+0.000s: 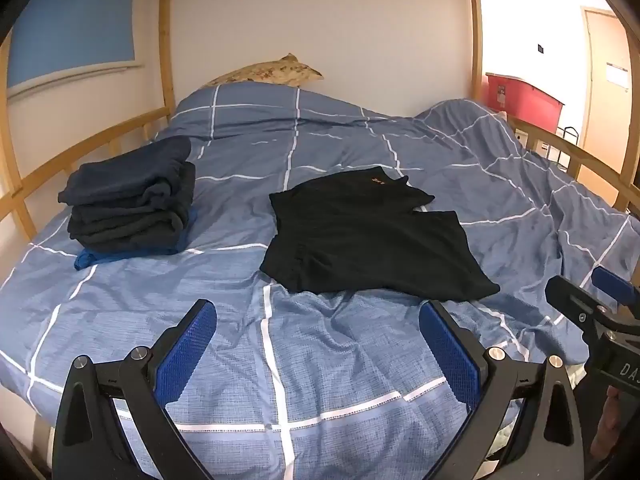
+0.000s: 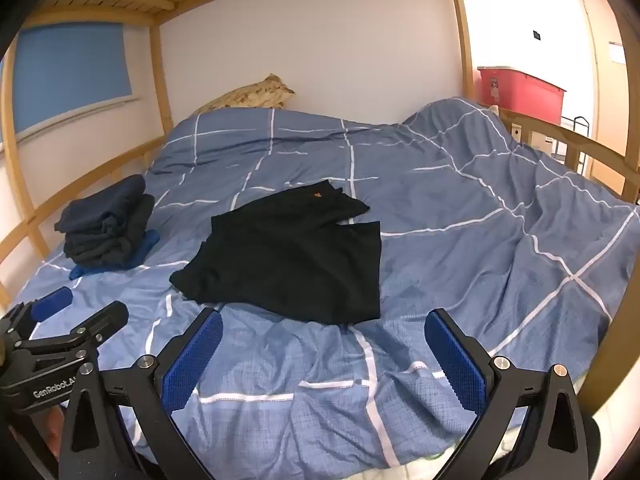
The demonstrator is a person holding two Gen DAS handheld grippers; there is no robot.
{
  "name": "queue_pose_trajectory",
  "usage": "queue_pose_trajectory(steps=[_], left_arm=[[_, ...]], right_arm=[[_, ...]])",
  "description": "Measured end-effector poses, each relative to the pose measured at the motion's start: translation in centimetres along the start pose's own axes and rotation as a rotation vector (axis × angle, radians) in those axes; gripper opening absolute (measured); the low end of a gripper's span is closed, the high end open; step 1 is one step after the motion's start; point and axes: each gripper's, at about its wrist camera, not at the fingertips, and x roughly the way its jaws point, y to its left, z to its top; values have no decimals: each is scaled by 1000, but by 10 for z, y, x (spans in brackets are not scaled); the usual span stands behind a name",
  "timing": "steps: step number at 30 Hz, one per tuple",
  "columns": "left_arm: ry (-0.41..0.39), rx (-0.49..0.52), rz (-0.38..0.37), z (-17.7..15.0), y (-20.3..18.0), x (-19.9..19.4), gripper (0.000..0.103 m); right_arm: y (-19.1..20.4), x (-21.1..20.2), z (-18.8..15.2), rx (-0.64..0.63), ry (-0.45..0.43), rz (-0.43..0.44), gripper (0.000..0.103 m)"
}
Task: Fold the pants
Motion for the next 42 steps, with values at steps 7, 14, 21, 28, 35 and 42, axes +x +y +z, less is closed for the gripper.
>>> queue_pose_trajectory(steps=[7,14,21,28,35,42], left_arm=[[13,10,23,3,-6,-1,103],[-3,-5,19,2,7,-5,103],[-6,-6,12,5,9,-10,103],[-8,-3,7,6,9,-12,103],[-12,-8,6,8,9,-14,103],[-12,-8,5,9,9,-14,103]], right_arm=[[1,0,0,2,-1,7,102],[0,2,-1,-15,9,3,102],[5,-3,0,-22,0,5,102],[6,-5,1,-23,-11,4,102],[6,-7,1,-21,-14,5,102],[6,-7,1,-21,-15,5,102]])
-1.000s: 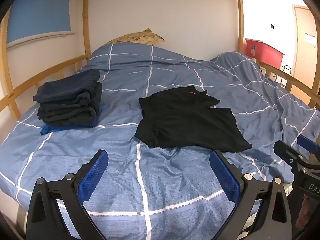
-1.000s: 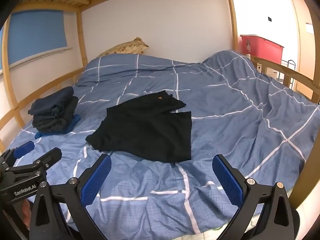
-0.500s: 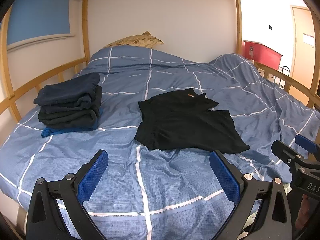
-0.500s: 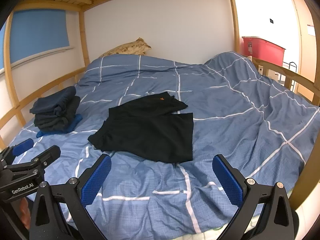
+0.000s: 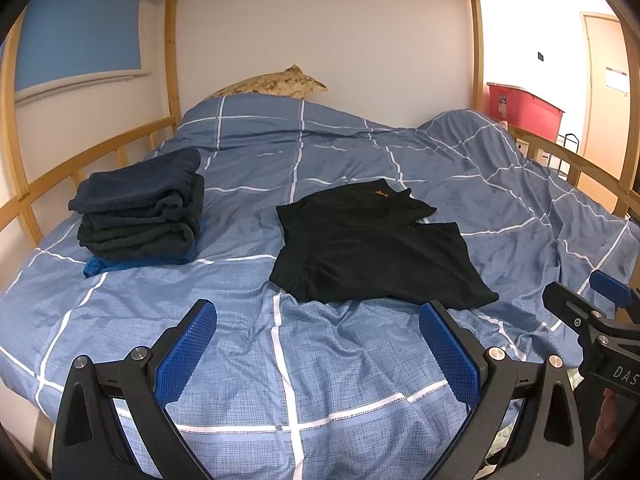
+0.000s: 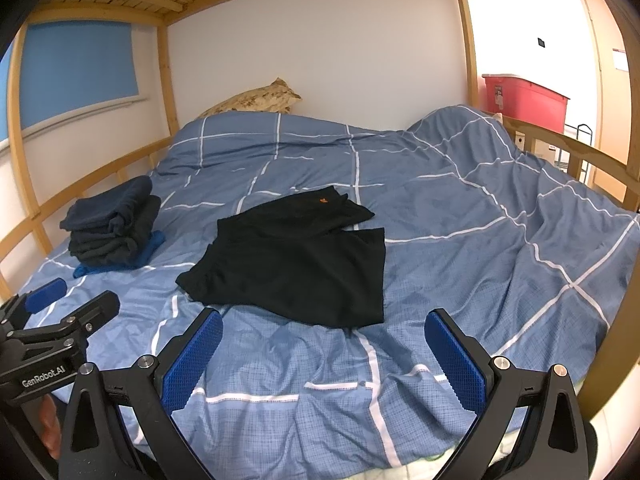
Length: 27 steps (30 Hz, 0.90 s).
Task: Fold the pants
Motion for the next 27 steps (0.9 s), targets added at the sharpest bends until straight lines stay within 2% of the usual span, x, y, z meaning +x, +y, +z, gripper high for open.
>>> queue_pose_trajectory(steps=[27], left_arm=[[0,2,-3,0,-2,0,103]], right_arm=[[-1,0,0,-1,1,1,102]])
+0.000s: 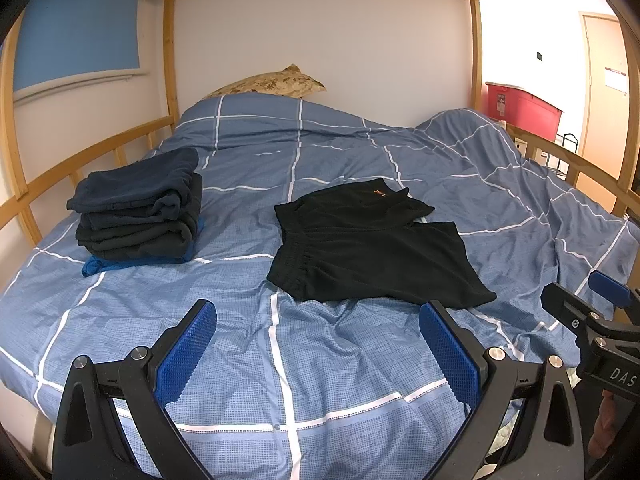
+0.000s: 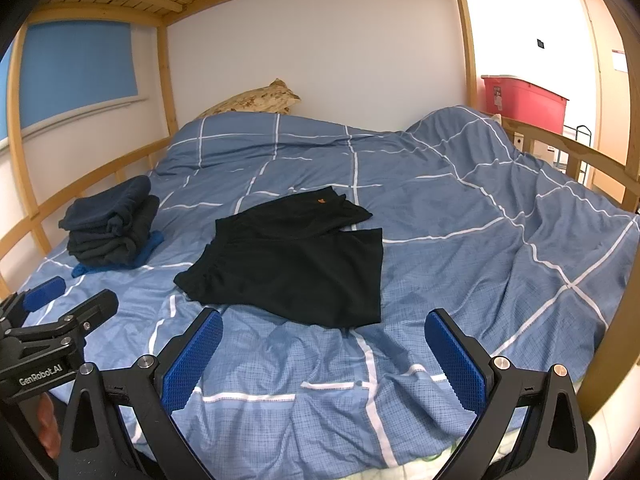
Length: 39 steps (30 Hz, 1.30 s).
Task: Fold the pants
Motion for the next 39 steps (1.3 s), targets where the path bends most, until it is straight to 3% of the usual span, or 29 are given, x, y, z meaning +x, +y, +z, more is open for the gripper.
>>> queue_pose_trajectory(steps=[28,35,39], left_arm=[[11,5,-4,-2,-8,11,103],[-30,40,3,23,-21,38,103],[-37,43,-37,49,-28,63,103]], right_arm=[[-6,6,-3,-9,9,1,102],[-14,29,17,-44,-29,10,102],[-20,51,41,-87,-66,8,102]])
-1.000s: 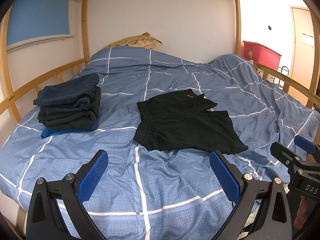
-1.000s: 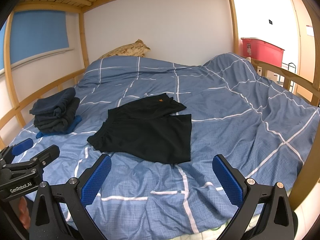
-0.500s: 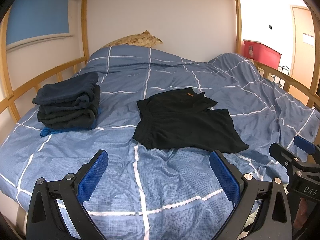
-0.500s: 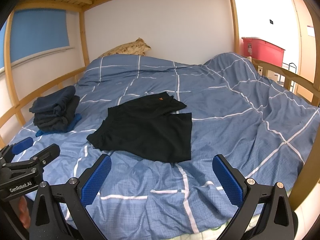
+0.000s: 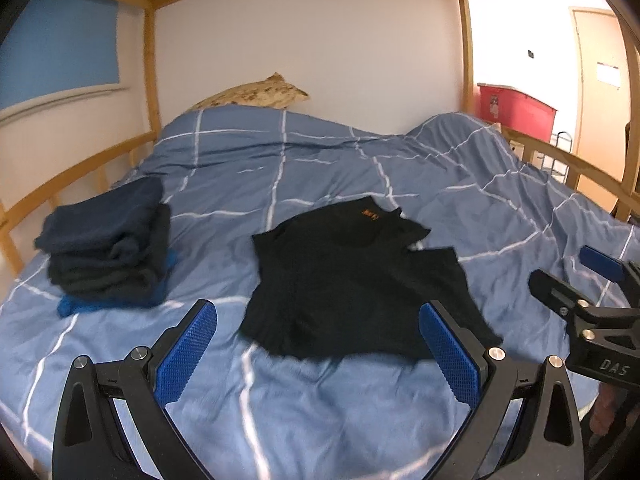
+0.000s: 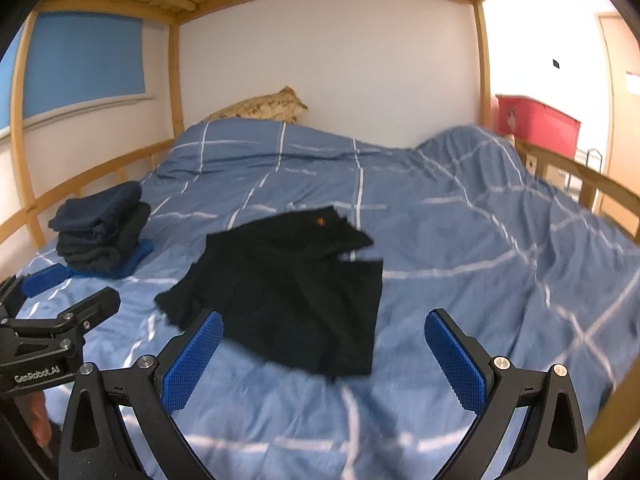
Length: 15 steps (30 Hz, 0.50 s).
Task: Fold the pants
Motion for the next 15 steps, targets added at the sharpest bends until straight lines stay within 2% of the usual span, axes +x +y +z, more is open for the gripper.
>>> queue_pose_trajectory(steps=[6,15], left_arm=[[-2,32,-7,39,-8,48,103],[69,-8,-28,70,-14,131,103]], right_arm=[[-13,46,39,-97,-42,33,102],[-32,131,82,-162,-7,135,100]])
